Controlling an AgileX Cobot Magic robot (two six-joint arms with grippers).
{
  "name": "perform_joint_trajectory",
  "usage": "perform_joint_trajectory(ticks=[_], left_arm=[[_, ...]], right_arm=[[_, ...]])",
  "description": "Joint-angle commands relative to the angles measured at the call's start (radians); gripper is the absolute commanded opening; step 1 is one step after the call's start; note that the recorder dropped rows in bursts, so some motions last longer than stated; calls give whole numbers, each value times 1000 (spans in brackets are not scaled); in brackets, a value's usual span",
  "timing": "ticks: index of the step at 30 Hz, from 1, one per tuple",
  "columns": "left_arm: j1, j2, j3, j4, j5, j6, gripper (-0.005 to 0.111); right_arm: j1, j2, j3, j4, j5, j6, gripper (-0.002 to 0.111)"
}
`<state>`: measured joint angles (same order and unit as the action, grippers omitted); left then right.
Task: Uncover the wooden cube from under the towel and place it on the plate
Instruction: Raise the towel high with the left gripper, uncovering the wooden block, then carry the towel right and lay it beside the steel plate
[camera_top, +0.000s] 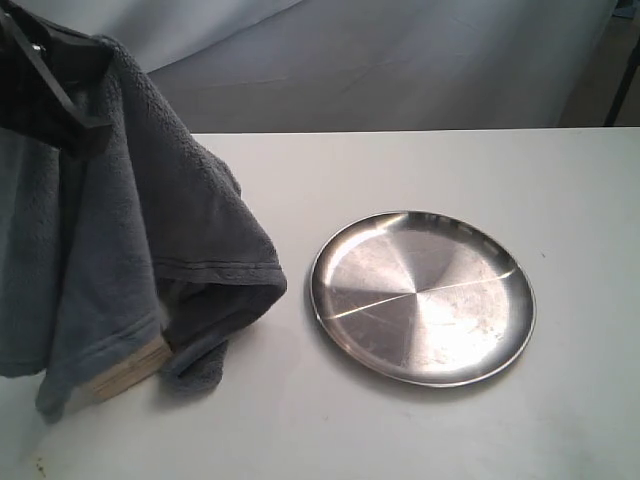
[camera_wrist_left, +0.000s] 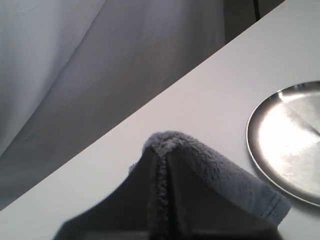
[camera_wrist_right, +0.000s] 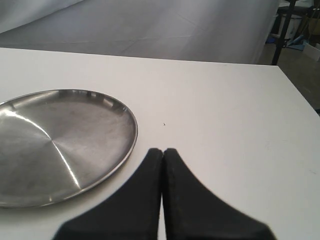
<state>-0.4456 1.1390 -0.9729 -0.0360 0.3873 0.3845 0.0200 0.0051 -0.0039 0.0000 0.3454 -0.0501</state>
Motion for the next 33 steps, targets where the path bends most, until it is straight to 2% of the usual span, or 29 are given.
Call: perform_joint_trajectory(ticks=[1,6,10,24,30,33], left_arm=[[0,15,16,2,-41,-17,0],[0,15,18,2,-54,-17,0],[0,15,18,-9,-118,-17,0],[0,31,16,-12,-589,-17,0],[0,126,-16,-12,-666,-17,0],[0,184,-23,-12,-787,-17,0]], right_arm=[[2,-5,4,0,-2,2,0],[2,-5,4,0,-2,2,0],[2,-5,4,0,-2,2,0],[2,-5,4,0,-2,2,0],[2,-5,4,0,-2,2,0],[2,-5,4,0,-2,2,0]])
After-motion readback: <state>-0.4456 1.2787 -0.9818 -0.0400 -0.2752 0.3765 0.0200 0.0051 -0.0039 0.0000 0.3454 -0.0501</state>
